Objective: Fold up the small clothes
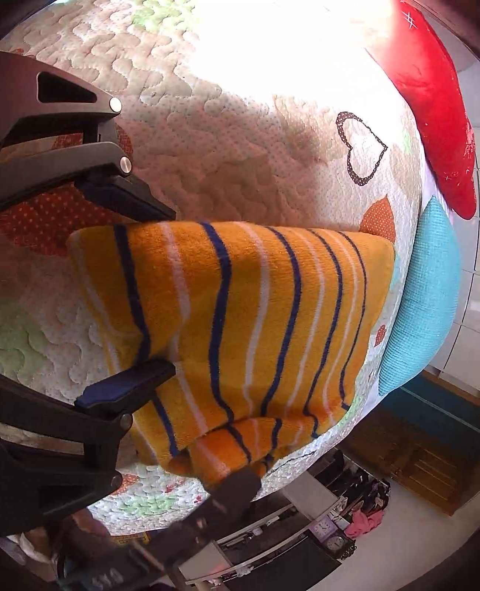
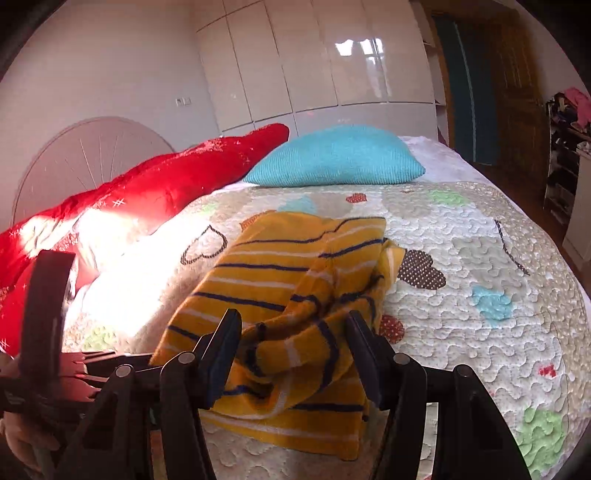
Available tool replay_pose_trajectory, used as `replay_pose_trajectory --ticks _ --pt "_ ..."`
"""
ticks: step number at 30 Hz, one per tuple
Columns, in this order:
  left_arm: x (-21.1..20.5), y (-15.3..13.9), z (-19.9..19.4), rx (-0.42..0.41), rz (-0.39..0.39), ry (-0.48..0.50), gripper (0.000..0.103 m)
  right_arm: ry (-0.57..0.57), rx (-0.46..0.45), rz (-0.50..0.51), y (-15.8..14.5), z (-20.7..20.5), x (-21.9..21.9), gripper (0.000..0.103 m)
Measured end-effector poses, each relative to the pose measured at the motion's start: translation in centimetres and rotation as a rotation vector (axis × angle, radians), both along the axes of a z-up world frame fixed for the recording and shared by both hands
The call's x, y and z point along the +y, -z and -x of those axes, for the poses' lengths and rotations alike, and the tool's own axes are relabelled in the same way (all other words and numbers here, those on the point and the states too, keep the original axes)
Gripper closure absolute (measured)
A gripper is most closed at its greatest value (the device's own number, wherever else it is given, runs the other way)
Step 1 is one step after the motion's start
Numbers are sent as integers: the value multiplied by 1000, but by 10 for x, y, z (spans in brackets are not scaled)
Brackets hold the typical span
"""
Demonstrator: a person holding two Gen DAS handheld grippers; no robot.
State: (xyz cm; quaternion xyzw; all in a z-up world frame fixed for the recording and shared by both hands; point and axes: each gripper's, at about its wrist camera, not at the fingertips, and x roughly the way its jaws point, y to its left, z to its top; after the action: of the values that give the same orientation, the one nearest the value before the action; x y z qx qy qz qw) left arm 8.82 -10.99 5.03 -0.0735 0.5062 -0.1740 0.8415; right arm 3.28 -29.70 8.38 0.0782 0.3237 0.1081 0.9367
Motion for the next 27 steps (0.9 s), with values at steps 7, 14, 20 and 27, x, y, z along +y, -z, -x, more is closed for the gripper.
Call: replay_pose_trajectory --ticks 7,14,20,27 --pt "17 -15 20 -43 -7 21 29 203 190 -86 52 17 -71 100" --pt "33 -16 28 -76 -43 -8 29 293 126 -209 26 39 -116 98" --pt "37 -14 33 -69 -41 -28 29 112 37 -179 -15 3 -59 56" --pt "43 -25 40 -97 -31 -30 29 170 299 -139 56 -25 -57 95"
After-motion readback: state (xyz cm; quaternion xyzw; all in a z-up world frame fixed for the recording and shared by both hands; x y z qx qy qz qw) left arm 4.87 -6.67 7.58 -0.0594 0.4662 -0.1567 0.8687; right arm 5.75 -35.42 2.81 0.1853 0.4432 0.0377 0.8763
